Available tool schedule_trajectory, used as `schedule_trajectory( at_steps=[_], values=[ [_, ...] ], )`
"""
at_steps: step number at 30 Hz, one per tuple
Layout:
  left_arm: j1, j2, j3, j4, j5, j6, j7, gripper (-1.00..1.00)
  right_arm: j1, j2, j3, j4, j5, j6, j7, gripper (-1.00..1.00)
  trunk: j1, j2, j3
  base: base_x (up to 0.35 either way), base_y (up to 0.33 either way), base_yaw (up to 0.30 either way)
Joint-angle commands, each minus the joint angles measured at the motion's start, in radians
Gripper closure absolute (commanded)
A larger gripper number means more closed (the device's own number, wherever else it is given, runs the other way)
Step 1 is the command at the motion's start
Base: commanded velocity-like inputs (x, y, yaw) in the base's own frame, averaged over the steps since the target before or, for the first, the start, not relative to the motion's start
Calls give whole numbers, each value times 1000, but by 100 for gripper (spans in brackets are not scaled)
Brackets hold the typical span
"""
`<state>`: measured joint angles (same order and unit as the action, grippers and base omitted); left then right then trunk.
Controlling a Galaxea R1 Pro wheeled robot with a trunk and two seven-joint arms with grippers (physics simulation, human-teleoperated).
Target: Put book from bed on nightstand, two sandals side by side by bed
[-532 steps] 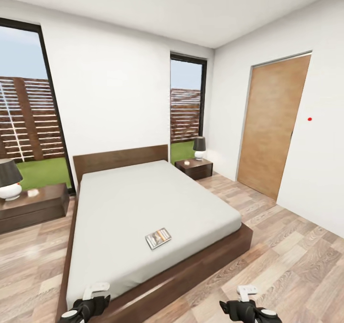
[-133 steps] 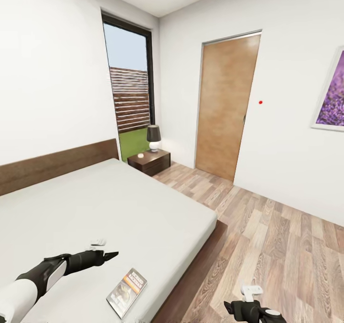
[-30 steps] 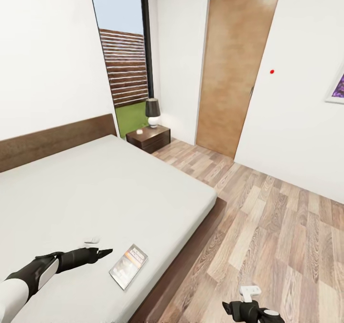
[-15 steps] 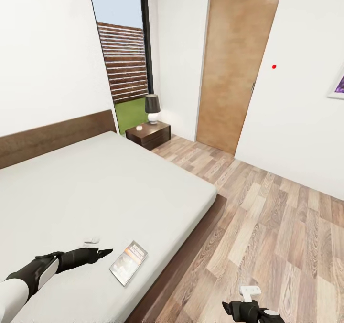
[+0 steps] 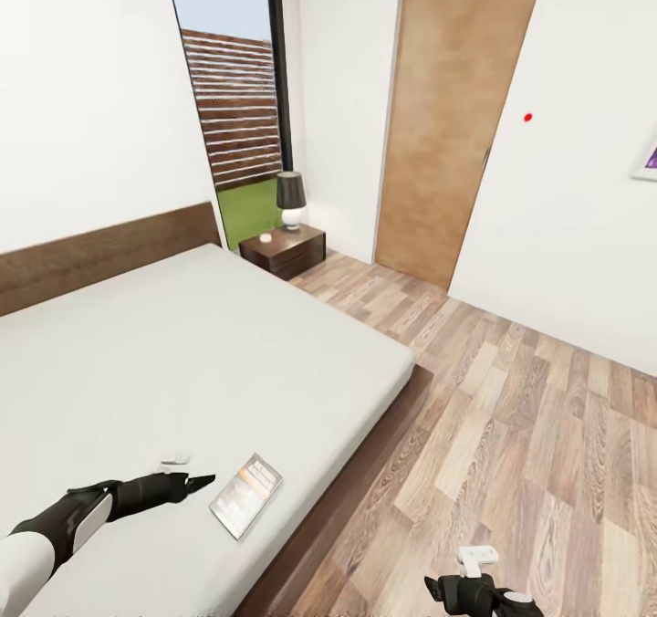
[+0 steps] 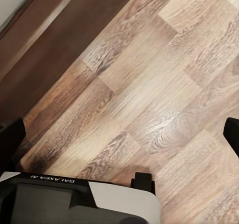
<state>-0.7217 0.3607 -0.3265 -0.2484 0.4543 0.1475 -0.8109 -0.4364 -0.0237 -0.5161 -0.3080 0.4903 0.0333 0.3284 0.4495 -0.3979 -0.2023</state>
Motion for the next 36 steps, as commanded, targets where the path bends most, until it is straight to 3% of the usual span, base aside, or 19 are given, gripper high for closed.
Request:
schedule_trajectory(
  at_steps=[1, 36],
  values=[
    [-1, 1, -5, -2, 11, 10, -2, -100, -1, 1, -8, -2, 7, 4, 8, -100, 1, -2, -4, 0, 0, 0],
    [0, 1, -5, -31, 9, 11, -55, -100, -1, 2, -7, -2, 7, 4, 8, -100, 1, -2, -61, 0, 0, 0]
  ],
)
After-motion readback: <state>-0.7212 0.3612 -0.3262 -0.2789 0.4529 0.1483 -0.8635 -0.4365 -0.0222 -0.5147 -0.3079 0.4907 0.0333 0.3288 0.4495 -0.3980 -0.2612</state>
